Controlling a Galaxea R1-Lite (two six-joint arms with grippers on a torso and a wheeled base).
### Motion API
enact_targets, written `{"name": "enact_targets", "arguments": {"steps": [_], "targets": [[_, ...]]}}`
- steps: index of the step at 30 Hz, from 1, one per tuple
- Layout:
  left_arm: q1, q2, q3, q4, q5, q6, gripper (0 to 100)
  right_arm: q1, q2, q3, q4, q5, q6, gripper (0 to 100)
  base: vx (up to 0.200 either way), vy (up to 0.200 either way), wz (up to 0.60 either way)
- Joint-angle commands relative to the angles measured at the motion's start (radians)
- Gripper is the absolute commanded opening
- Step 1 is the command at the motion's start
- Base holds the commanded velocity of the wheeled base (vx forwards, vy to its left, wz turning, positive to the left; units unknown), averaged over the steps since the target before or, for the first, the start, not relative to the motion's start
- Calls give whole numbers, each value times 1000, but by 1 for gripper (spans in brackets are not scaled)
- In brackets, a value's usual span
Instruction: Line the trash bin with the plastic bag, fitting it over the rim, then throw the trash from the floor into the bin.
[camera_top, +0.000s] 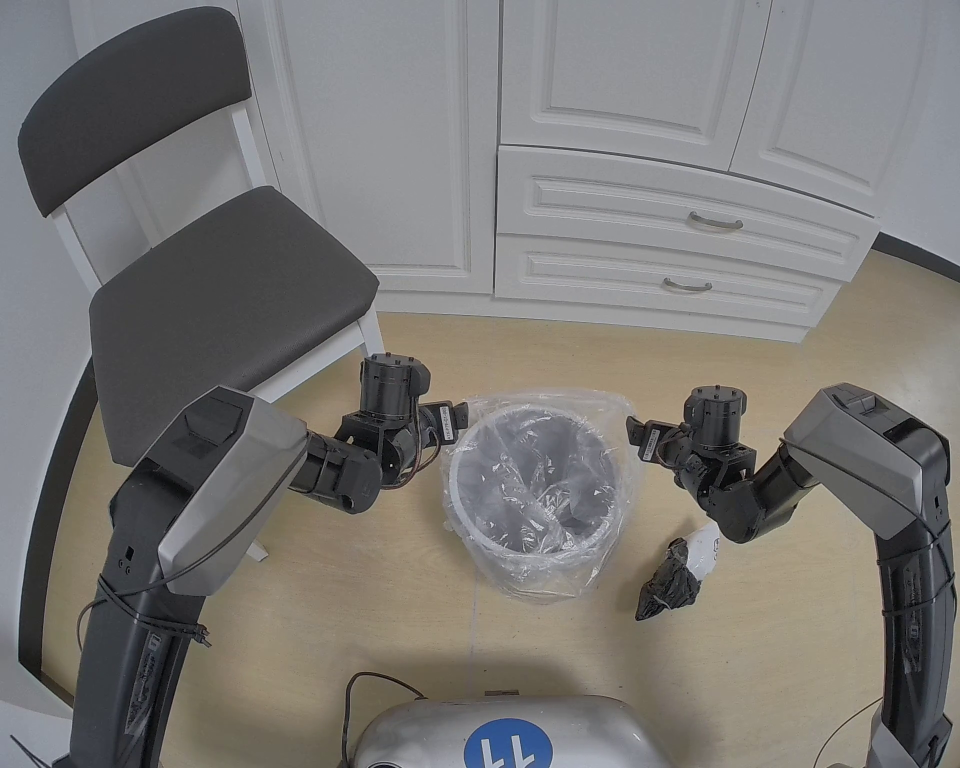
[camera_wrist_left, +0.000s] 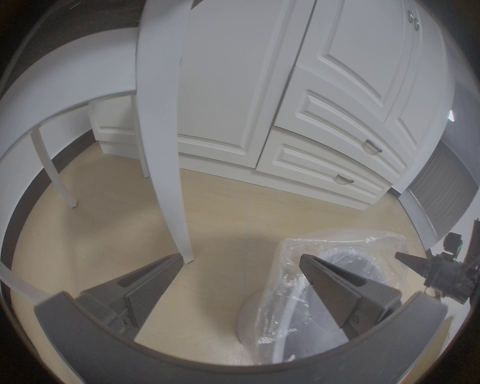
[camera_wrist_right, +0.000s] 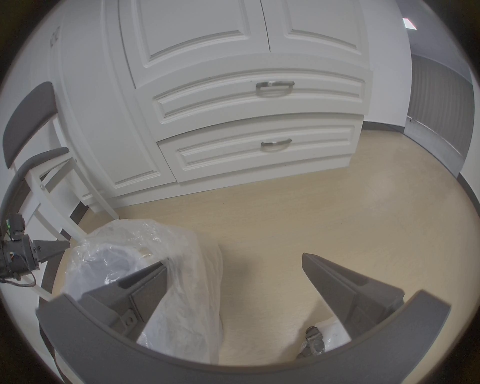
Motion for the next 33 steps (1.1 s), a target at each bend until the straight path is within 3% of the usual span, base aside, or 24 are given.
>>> {"name": "enact_targets", "arguments": {"steps": [1,7,15,33], "targets": [[0,-62,66,-5,-38,0,100,-5,-64,24,12,0,-8,100,0,0,0],[4,-63,72,-3,-49,6,100,-15,-110,28,139,26,8,100,0,0,0],[4,-70,83,9,-50,27,100,-13,-188,13,322,109,137,100,0,0,0],[11,-51,45,57,-78,20,100,-45,-99,-50,329,115,152,100,0,0,0]]}}
